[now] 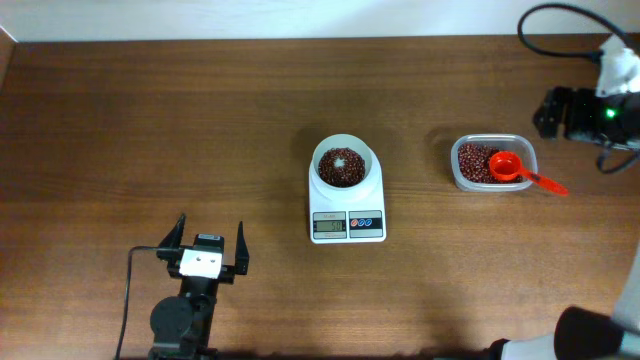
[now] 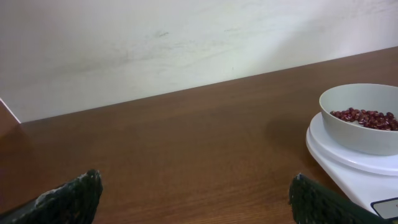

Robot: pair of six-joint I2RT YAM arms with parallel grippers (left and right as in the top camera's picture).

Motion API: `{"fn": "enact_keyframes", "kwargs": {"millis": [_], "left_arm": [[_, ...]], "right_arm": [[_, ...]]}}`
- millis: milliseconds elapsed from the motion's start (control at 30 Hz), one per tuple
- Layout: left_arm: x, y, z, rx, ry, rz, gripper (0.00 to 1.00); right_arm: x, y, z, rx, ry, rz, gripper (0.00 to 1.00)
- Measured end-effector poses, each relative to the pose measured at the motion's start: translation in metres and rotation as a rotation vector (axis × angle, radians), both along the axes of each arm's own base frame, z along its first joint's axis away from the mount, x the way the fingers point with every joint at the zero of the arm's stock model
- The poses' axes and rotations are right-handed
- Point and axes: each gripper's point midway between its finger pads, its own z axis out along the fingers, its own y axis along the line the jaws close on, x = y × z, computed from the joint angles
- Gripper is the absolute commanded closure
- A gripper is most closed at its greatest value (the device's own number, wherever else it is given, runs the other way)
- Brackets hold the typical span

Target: Scoop item into bowl and weigh 50g on scale

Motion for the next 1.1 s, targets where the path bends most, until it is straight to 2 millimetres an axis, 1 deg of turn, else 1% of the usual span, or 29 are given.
{"fn": "enact_keyframes", "kwargs": {"millis": [33,67,133,200,233,267,300,333,433,500,533,567,600,633,667,733,767,800,833,900,933,1033,1100], "left_arm": [[0.000,0.000,0.000,0.000,0.000,0.000,0.01],[0.000,0.000,0.000,0.000,0.000,0.000,0.01],[0.000,0.000,0.000,0.000,0.000,0.000,0.01],[0.000,0.000,0.000,0.000,0.000,0.000,0.01],[0.000,0.000,0.000,0.000,0.000,0.000,0.01],[0.000,0.000,0.000,0.000,0.000,0.000,0.01],[0.000,0.000,0.000,0.000,0.000,0.000,0.01],[0.000,0.000,0.000,0.000,-0.001,0.000,0.01],[0.000,0.000,0.000,0.000,-0.001,0.001,0.01],[0.000,0.001,0.000,0.000,0.000,0.003,0.01],[0.000,0.001,0.000,0.000,-0.001,0.003,0.01],[0.000,0.001,0.000,0.000,-0.001,0.003,0.01],[0.000,0.001,0.000,0.000,-0.001,0.003,0.01],[0.000,0.001,0.000,0.000,-0.001,0.004,0.01],[0.000,0.001,0.000,0.000,-0.001,0.004,0.01],[0.000,0.001,0.000,0.000,-0.001,0.003,0.01],[0.000,0.001,0.000,0.000,-0.001,0.003,0.01],[0.000,0.001,0.000,0.000,-0.002,0.004,0.01],[0.000,0.001,0.000,0.000,-0.001,0.004,0.01],[0.000,0.001,0.000,0.000,0.000,0.004,0.01],[0.000,0.001,0.000,0.000,0.000,0.004,0.01],[0.000,0.001,0.000,0.001,-0.001,0.004,0.01],[0.000,0.001,0.000,0.000,0.000,0.004,0.01]], "right_arm": [[-0.002,-0.003,0.003,-0.018,-0.006,-0.009,0.01],[-0.002,-0.007,0.002,-0.039,0.003,-0.020,0.01],[0.001,-0.012,-0.006,-0.054,0.028,-0.030,0.01],[0.007,-0.016,-0.004,-0.070,0.006,-0.036,0.01],[0.025,-0.020,0.003,-0.097,-0.069,-0.029,0.01],[0.033,-0.020,0.008,-0.114,-0.106,-0.014,0.01],[0.041,-0.019,0.008,-0.134,-0.134,0.008,0.01],[0.051,-0.015,0.003,-0.150,-0.163,0.036,0.01],[0.071,-0.002,-0.047,-0.153,-0.169,0.103,0.01],[0.071,0.007,-0.084,-0.126,-0.142,0.132,0.01],[0.069,0.015,-0.107,-0.100,-0.118,0.155,0.01],[0.068,0.022,-0.122,-0.086,-0.107,0.174,0.01],[0.066,0.033,-0.138,-0.071,-0.097,0.203,0.01],[0.062,0.043,-0.151,-0.062,-0.081,0.229,0.01],[0.052,0.056,-0.164,-0.052,-0.054,0.257,0.01],[0.034,0.074,-0.178,-0.042,-0.027,0.302,0.01],[0.017,0.085,-0.177,-0.041,-0.037,0.329,0.01],[0.012,0.090,-0.172,-0.050,-0.084,0.341,0.01],[0.005,0.095,-0.160,-0.065,-0.175,0.353,0.01],[-0.015,0.101,-0.151,-0.075,-0.318,0.366,0.01],[-0.019,0.102,-0.151,-0.080,-0.368,0.368,0.01],[-0.047,0.106,-0.169,-0.085,-0.464,0.377,0.01],[-0.048,0.106,-0.171,-0.099,-0.543,0.377,0.01]]}}
